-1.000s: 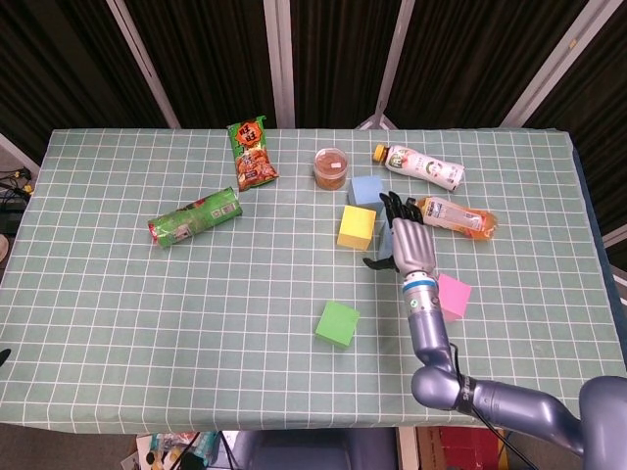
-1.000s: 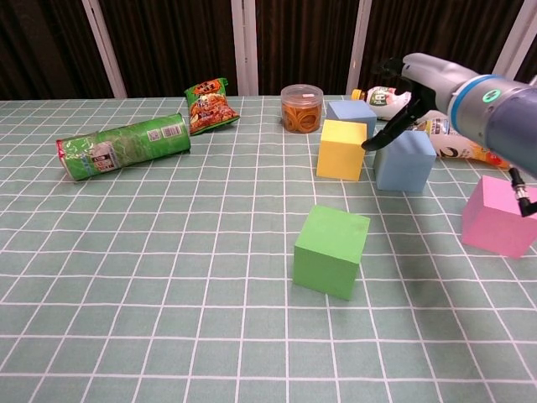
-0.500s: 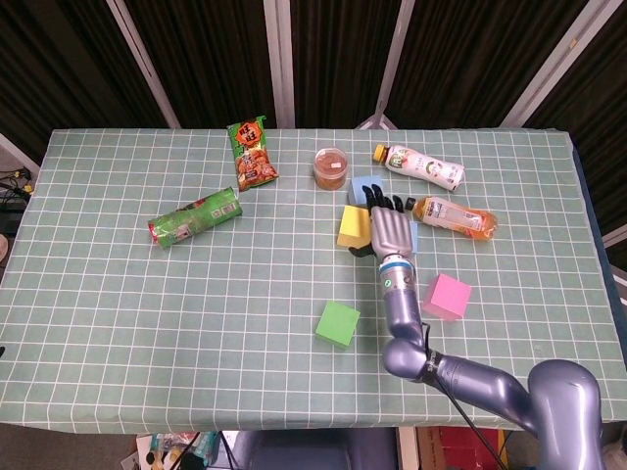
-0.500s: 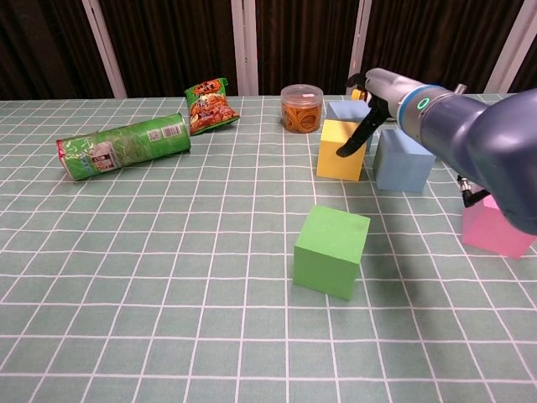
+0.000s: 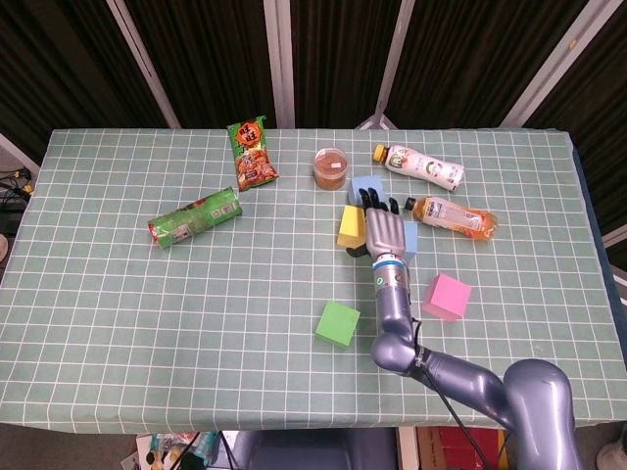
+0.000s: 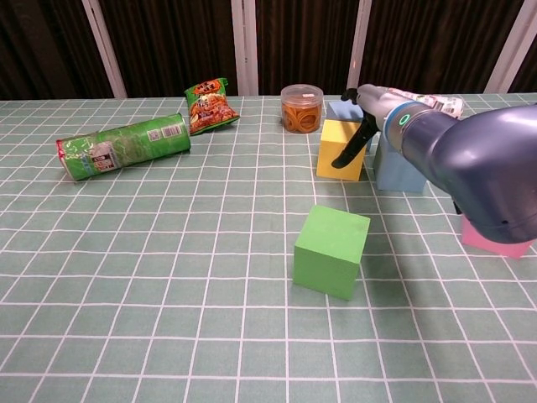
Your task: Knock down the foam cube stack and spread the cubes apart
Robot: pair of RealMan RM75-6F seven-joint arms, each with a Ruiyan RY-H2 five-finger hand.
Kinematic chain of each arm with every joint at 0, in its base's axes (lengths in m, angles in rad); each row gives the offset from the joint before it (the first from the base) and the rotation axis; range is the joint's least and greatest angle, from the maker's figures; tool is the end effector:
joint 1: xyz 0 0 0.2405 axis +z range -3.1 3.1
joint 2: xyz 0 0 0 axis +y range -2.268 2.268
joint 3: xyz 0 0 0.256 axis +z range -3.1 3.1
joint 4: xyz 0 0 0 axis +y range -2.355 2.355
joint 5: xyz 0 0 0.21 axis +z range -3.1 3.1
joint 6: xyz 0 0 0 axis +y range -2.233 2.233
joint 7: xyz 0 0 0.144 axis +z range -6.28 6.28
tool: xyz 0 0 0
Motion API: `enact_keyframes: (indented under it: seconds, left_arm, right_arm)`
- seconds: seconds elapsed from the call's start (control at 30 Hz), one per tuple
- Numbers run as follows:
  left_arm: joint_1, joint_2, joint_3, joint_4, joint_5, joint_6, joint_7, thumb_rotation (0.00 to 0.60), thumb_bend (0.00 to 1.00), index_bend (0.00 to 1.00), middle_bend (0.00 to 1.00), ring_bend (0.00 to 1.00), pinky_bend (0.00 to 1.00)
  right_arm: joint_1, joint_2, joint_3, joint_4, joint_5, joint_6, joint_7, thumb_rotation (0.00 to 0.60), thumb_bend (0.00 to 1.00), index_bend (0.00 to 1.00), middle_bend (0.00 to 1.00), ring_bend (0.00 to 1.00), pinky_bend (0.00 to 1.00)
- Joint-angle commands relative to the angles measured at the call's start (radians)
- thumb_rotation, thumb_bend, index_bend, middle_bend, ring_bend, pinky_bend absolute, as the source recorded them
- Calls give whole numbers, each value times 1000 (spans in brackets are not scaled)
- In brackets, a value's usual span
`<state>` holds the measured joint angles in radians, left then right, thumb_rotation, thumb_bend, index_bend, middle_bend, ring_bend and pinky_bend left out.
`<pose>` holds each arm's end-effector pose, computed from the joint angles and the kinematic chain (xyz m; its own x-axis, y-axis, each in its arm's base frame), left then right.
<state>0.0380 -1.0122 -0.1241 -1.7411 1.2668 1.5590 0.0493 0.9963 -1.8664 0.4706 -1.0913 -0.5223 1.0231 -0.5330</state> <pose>-0.3332 0.1505 0.2124 0.4194 -0.0811 0.9042 0.8713 0.3155 -0.3759 -0.1028 -0.4294 -0.0470 0.1903 -0.1989 0.9614 -0.9750 0.0765 0.2088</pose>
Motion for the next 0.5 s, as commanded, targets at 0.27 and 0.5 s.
enact_keyframes:
  seconds: [0.27, 0.5]
  left_arm:
    - [0, -1, 0, -1, 0, 0, 4, 600, 152, 219, 0, 0, 0]
    - [3, 0, -1, 0, -2, 4, 0, 600, 152, 219, 0, 0, 0]
  right_arm:
    - [9, -21, 12, 27, -20, 1, 11, 600, 92, 53, 86, 275, 0]
    - [23, -48, 21, 62, -26, -8, 15, 600, 91, 62, 93, 324, 0]
